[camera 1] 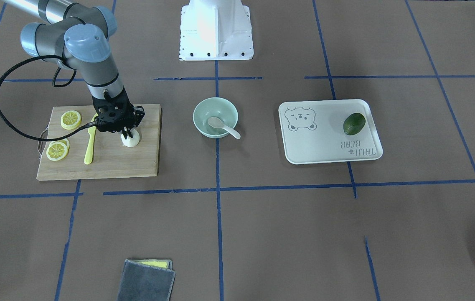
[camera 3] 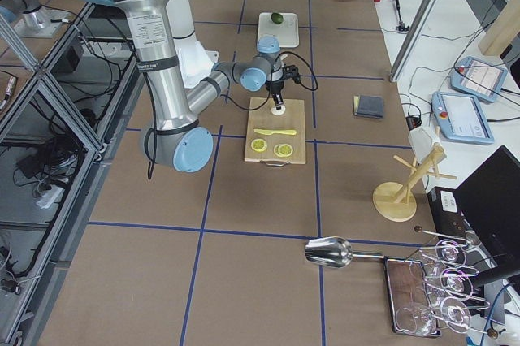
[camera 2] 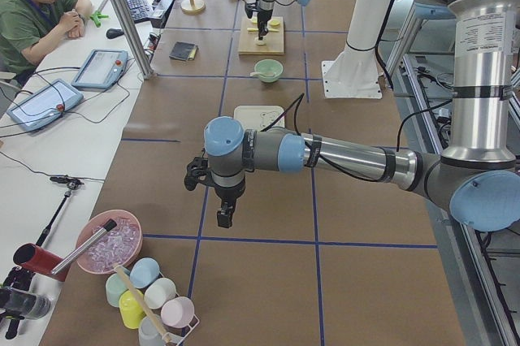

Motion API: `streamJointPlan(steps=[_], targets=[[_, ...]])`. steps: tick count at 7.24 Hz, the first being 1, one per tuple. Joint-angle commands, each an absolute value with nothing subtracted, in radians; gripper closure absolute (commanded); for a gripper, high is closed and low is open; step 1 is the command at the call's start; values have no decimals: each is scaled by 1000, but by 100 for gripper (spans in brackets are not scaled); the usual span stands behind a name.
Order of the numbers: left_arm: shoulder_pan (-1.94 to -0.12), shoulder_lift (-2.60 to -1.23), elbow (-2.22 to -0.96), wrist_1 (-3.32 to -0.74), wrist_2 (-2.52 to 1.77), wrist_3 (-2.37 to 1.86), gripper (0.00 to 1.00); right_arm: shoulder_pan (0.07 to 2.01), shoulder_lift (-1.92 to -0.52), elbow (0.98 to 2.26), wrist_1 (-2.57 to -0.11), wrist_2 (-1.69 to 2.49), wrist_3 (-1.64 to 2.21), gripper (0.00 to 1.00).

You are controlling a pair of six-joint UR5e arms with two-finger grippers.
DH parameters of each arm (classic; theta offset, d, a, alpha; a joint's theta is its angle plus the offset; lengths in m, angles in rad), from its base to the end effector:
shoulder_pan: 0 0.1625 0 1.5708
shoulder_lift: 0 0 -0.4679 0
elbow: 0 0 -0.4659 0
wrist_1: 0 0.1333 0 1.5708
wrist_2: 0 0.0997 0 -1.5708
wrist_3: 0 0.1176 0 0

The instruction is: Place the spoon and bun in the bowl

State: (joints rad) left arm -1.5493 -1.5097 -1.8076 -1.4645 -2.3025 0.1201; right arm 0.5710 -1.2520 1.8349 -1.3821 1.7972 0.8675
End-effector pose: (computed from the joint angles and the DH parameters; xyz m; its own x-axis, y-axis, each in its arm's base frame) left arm -0.0432 -0.5367 0.6285 0.7350 0.1814 -0.6534 -0.1103 0.9827 0.1487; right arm -0.5202 -0.4612 0.3630 0.7154 -0.2895 0.6359 0.0888 0.9404 0.3282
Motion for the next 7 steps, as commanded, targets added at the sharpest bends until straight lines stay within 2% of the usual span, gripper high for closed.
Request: streamJointPlan(steps=[1,4,5,6,7], targets=[[-1549,-1511,-1809,-1465,-2303,121,0,540,-1154,1836,-1390,1796,967,100],[-1549,-1513,-1810,-1466,-2304,120,0,390,-903,1830,-1611,1662,1162,100],[-1548,-1516,-1810,-1466,-2304,120,0,358,-888,1804,-1626,1634,1178,77],[-1549,-1516,-1810,-1468,-2304,120,0,341,-894,1795,-1628,1591,1180,1],[-1548,-1517,-1810,-1470,-2304,120,0,339,-887,1795,-1628,1566,1178,0]])
